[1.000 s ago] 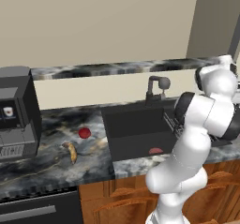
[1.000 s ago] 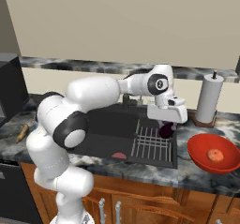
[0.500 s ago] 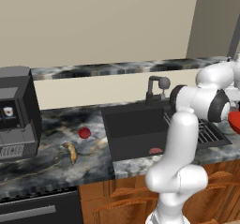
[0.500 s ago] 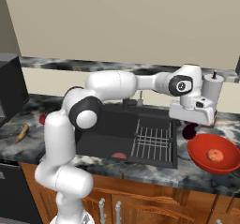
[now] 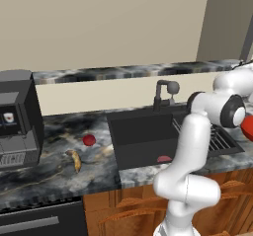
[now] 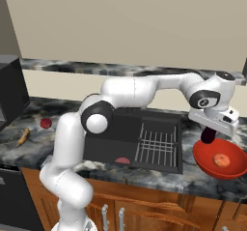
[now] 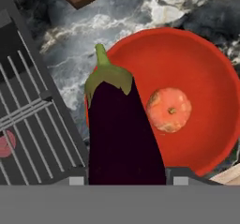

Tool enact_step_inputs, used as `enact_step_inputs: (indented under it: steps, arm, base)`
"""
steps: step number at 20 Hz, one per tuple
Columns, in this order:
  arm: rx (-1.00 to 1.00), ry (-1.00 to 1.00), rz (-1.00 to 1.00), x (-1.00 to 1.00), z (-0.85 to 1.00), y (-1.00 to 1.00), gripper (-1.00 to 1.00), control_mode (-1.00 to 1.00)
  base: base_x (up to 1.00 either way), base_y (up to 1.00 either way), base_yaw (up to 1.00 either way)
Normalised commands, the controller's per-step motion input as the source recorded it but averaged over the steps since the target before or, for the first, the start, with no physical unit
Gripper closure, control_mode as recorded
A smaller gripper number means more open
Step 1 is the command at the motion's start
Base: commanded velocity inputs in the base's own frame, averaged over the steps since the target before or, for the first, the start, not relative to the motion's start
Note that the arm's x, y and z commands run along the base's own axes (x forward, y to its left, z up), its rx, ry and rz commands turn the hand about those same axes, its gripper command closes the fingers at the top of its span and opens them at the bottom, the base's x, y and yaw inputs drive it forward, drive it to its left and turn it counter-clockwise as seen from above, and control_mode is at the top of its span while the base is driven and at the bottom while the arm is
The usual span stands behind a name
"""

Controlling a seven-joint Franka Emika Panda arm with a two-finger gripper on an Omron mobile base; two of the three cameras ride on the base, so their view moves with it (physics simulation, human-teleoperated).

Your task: There is a mixed pile of frozen fruits and vegetables on the counter. Locate all the frozen vegetables and place the items in a bowl on the counter. Take all the frozen fruits and defrost them in a running sink.

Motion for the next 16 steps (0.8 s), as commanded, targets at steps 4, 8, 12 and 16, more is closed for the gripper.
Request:
enact_step_inputs:
  steps: [4, 8, 12, 16]
  arm:
    - [-0.17, -0.02, 0.05, 0.01, -0.29, 0.0, 1.0, -1.0]
    - [-0.25, 0.15, 0.0, 0.0, -0.3, 0.03, 1.0, -1.0]
    - [-0.07, 0.03, 0.0, 0.0, -0.44, 0.0, 1.0, -1.0]
    - [0.04, 0.05, 0.0, -0.01, -0.53, -0.01, 1.0, -1.0]
  base:
    - [0.0, 0.0, 0.0]
    - [0.0, 0.0, 0.0]
    - [0.0, 0.0, 0.0]
    - [0.0, 0.0, 0.0]
